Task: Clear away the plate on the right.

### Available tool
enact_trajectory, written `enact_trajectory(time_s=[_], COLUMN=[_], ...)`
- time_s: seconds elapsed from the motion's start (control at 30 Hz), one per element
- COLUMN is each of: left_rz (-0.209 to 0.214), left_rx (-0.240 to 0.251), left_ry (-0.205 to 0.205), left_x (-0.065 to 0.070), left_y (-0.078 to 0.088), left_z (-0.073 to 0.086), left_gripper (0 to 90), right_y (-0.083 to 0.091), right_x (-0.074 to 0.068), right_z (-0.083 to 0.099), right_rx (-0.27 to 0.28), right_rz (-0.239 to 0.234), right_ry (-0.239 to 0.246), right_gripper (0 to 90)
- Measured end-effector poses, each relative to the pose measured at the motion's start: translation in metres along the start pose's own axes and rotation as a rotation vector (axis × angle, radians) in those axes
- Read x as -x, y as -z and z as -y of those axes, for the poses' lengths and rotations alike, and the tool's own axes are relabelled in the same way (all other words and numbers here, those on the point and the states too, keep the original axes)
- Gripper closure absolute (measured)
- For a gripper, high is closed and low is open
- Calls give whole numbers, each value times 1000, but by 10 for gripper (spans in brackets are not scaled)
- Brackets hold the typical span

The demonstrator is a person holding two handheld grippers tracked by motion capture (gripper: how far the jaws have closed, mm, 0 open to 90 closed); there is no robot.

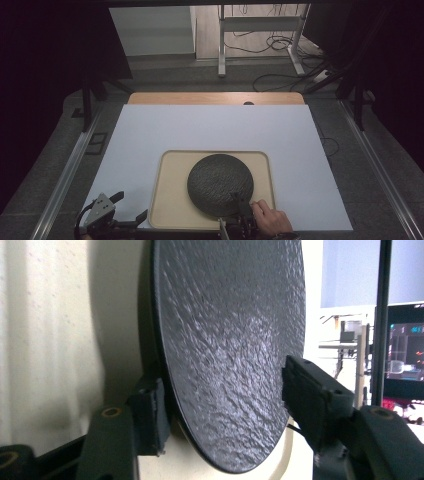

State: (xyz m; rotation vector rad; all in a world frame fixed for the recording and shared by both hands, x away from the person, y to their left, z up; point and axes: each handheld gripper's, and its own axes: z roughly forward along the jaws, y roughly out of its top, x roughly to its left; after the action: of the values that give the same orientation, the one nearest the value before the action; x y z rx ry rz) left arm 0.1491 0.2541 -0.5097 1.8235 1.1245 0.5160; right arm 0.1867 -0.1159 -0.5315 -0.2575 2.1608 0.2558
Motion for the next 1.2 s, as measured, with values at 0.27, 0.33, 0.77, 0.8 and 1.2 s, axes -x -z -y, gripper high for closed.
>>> enact_trajectory(time_s=[0.27,0.33,0.77,0.8,1.2], left_rz=[0,0,-1,-1,-2], left_rx=[0,1,1,1,-2], left_ry=[0,0,1,0,-1], left_x=[0,0,0,0,0], left_y=[0,0,-1,-1,-1], left_z=[0,0,0,0,0], left_gripper=[0,0,0,0,0], right_y=[4,5,14,14,25], right_x=[2,2,6,6,8], right_z=[5,6,13,13,20], right_rx=[-5,-1,7,13,14], right_rz=[-12,-11,-22,-23,-31], right_ry=[2,-5,-58,-63,-88], right_gripper=[361,363,372,372,375])
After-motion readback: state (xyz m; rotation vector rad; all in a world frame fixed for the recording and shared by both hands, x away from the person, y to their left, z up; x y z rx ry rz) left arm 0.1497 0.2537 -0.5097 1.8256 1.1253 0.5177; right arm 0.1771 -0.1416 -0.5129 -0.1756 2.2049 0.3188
